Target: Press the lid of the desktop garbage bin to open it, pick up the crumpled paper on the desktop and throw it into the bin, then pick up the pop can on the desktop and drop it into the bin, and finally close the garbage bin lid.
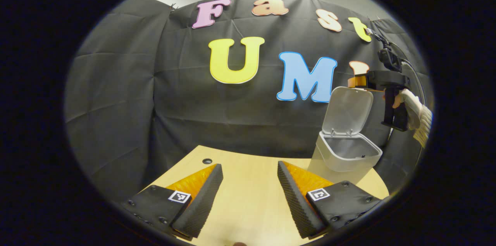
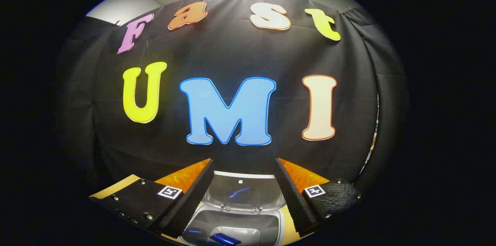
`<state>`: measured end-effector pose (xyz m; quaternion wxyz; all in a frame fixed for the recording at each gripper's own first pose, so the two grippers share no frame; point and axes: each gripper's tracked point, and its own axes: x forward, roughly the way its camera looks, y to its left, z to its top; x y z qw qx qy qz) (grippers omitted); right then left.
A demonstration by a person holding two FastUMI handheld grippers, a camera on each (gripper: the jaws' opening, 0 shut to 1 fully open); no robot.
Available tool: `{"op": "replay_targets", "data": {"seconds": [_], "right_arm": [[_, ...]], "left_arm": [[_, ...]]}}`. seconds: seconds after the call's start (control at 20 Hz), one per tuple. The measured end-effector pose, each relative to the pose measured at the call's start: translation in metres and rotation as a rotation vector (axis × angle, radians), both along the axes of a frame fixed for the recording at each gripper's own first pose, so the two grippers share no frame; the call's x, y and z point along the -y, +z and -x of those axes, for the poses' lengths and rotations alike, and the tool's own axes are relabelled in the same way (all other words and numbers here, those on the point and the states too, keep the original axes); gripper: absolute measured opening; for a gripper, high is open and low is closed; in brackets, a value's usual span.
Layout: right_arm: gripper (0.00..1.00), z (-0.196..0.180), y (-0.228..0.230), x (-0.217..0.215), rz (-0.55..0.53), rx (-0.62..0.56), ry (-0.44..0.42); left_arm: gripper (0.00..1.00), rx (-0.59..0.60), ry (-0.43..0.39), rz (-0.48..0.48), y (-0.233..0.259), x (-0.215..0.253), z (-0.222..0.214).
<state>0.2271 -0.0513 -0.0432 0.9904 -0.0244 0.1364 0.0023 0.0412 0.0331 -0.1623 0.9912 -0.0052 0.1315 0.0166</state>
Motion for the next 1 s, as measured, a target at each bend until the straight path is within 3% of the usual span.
{"op": "replay_targets", "data": {"seconds": [0.2, 1.0], "right_arm": [[0.99, 0.04, -0.01, -0.007, -0.017, -0.026, 0.028], [0.99, 0.112, -0.063, -0.027, -0.035, -0.157, 0.084]], "left_arm": [[0.94, 0.004, -0.01, 0.001, 0.0, 0.009, 0.002], [0.96, 0.032, -0.018, 0.011, 0.0, 0.031, -0.005]]}}
